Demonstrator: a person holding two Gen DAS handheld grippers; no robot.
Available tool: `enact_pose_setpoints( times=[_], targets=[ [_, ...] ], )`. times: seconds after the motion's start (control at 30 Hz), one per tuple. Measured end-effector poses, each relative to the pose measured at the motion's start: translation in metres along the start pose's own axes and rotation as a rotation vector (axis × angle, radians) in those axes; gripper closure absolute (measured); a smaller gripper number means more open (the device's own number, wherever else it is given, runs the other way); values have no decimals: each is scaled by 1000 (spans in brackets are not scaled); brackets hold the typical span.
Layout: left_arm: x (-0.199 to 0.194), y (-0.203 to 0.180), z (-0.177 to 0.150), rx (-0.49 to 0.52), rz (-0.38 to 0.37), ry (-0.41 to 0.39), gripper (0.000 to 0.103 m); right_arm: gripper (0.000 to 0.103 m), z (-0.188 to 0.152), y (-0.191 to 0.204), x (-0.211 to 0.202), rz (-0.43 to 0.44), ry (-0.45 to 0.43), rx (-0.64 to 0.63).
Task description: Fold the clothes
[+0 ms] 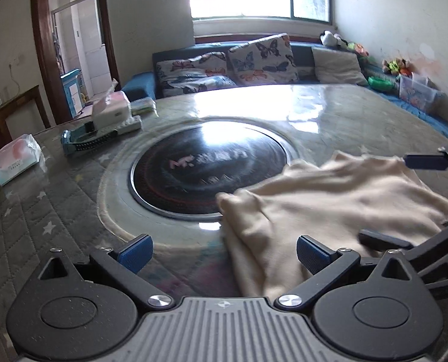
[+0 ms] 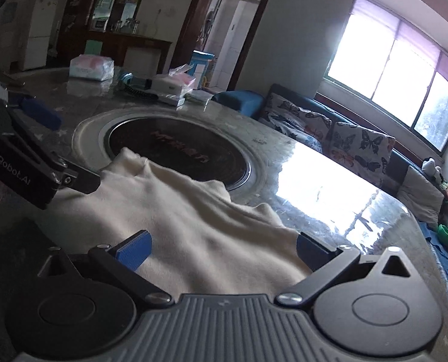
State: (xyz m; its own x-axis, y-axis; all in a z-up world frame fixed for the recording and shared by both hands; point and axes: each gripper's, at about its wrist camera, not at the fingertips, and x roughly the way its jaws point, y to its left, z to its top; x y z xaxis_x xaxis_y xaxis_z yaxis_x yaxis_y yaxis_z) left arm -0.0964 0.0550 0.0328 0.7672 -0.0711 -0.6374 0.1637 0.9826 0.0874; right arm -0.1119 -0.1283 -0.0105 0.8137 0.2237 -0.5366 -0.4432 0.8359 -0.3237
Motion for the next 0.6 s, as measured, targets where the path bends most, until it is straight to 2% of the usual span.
enact_pose_setpoints(
  times=[0.13,0.3,0.43,0.6],
  targets=[
    [5,-9,-8,27,47,4,0,0,-4,-2,-13,13,-34,-7],
    [0,-10,-8,29,63,-2,0,0,-16,-16,-20,38,6,30],
    [-14,-12,-3,-7,8,-23,0,0,-23,-33,-31,69,20,116],
    [-16,-23,-6,-50,-62,-3,0,0,-30,-50,-39,74,44,217]
  ],
)
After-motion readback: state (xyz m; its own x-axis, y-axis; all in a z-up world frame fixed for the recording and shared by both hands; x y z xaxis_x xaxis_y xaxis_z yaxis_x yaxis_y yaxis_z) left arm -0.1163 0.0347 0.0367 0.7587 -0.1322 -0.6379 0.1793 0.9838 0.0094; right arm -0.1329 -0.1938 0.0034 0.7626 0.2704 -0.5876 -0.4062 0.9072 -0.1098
